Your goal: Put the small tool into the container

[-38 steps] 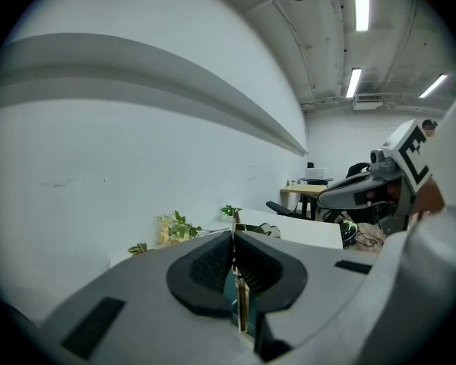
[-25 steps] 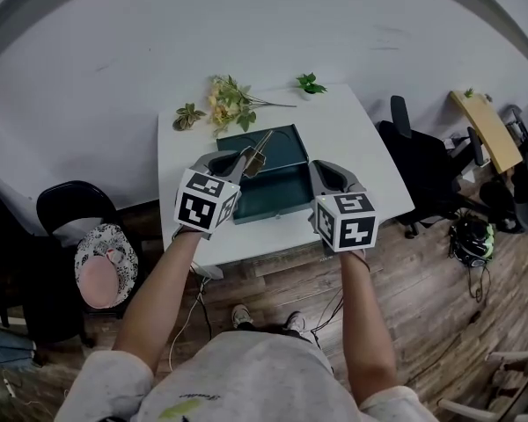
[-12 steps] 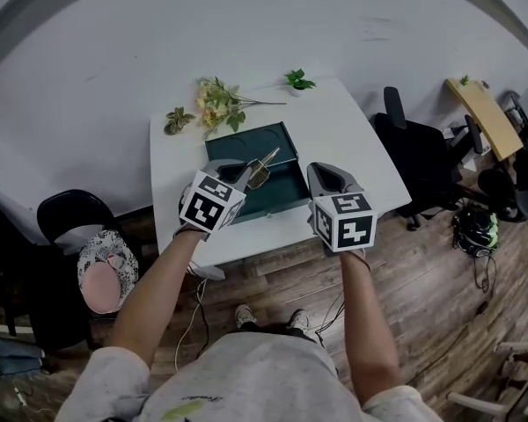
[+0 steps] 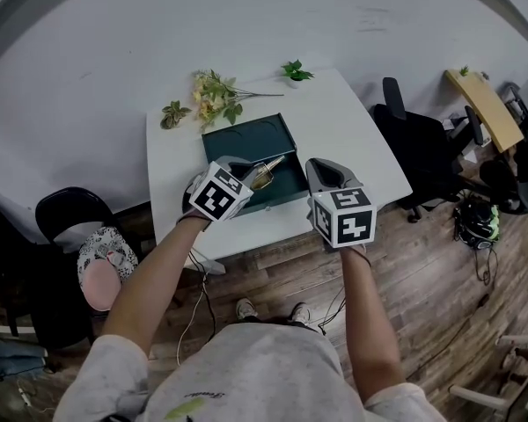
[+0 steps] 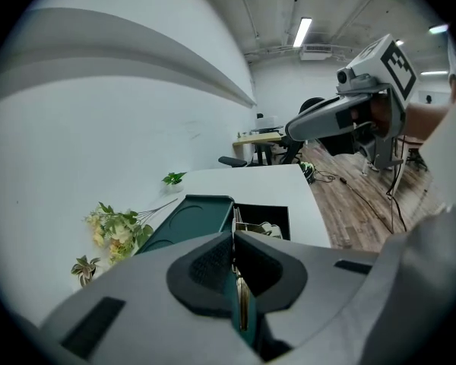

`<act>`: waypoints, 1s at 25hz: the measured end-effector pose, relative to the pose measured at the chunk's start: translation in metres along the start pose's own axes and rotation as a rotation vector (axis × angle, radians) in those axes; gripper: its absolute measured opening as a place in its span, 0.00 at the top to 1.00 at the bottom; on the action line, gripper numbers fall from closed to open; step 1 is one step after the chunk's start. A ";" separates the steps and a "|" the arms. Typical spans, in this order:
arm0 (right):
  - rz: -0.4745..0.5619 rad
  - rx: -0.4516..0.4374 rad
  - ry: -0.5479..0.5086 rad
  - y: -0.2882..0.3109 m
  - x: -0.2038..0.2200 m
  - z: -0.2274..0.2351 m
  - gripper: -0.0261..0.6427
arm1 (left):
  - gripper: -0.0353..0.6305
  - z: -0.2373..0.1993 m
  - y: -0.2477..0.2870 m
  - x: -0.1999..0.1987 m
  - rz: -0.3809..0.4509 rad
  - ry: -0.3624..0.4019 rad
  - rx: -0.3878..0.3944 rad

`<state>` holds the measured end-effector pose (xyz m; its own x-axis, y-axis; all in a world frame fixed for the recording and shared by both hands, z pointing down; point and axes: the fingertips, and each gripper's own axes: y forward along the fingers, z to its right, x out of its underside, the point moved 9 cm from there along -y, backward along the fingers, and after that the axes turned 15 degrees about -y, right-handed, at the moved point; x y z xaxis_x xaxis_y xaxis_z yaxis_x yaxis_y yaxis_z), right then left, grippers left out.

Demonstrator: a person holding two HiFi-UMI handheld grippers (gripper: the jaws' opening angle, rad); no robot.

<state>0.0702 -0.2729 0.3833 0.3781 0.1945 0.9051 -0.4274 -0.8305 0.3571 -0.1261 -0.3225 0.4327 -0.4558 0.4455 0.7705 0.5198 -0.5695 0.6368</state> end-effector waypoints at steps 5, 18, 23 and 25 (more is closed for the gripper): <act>-0.012 0.002 0.001 0.003 0.003 0.001 0.95 | 0.94 0.000 0.013 0.003 -0.037 0.031 0.002; -0.034 -0.001 0.035 0.023 0.017 0.001 0.95 | 0.94 -0.010 0.040 0.008 -0.101 0.080 0.017; -0.031 -0.005 0.047 0.030 0.016 0.001 0.95 | 0.94 -0.013 0.044 0.009 -0.116 0.105 0.022; -0.034 -0.005 0.045 0.032 0.016 0.001 0.95 | 0.94 -0.014 0.046 0.012 -0.129 0.112 0.030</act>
<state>0.0636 -0.2972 0.4093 0.3549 0.2463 0.9019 -0.4191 -0.8204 0.3890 -0.1178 -0.3534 0.4707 -0.5971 0.4333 0.6751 0.4718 -0.4910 0.7323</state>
